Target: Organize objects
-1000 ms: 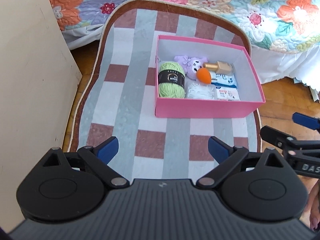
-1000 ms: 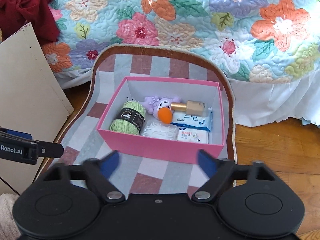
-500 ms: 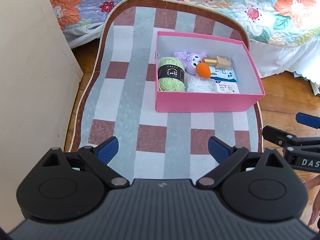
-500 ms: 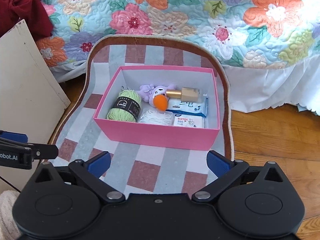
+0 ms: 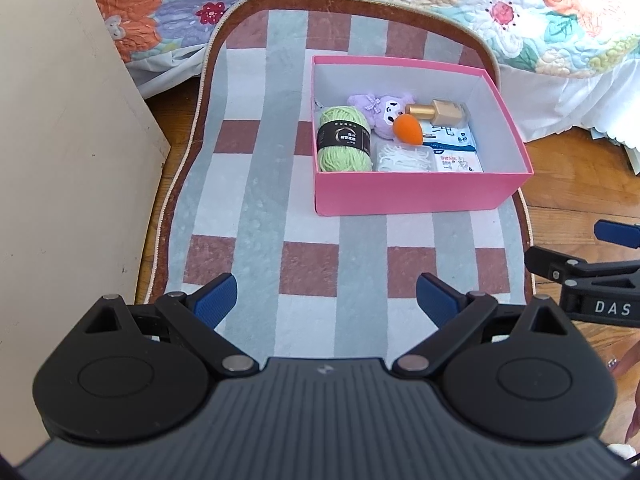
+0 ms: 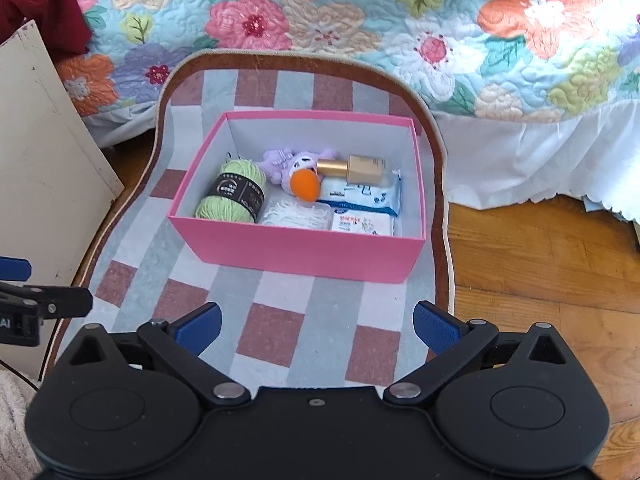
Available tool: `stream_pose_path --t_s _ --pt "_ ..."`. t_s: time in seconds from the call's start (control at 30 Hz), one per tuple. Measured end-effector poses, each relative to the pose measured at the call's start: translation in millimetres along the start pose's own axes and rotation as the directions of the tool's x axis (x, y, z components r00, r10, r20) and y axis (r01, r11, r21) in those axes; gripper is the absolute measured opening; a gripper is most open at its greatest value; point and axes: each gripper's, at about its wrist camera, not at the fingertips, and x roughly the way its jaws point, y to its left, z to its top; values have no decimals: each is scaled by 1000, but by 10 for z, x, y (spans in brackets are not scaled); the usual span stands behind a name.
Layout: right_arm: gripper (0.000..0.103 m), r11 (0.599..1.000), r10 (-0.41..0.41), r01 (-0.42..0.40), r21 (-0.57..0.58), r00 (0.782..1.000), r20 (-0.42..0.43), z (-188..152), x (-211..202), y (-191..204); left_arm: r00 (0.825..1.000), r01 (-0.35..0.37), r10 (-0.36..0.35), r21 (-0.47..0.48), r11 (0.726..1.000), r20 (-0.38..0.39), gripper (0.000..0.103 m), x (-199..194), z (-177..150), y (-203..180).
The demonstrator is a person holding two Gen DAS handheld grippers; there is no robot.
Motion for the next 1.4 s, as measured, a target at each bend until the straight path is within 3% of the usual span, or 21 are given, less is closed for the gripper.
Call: stream_pose_path --t_s 0.27,0.47,1.07,1.4 --pt "103 1000 4 -3 21 1000 -14 -25 -6 -49 1000 -12 12 8 1000 -10 97 10 0 3" --pt "103 994 65 -58 96 995 -73 -44 15 -104 1000 7 -7 -3 1000 -21 97 44 -30 -1" --pt "103 998 20 -17 57 998 -56 -41 -69 -31 998 -39 40 9 999 -46 97 107 -80 30" --pt "103 999 13 -10 54 998 -63 -45 -56 -40 998 -30 30 -6 1000 -51 100 151 -63 101"
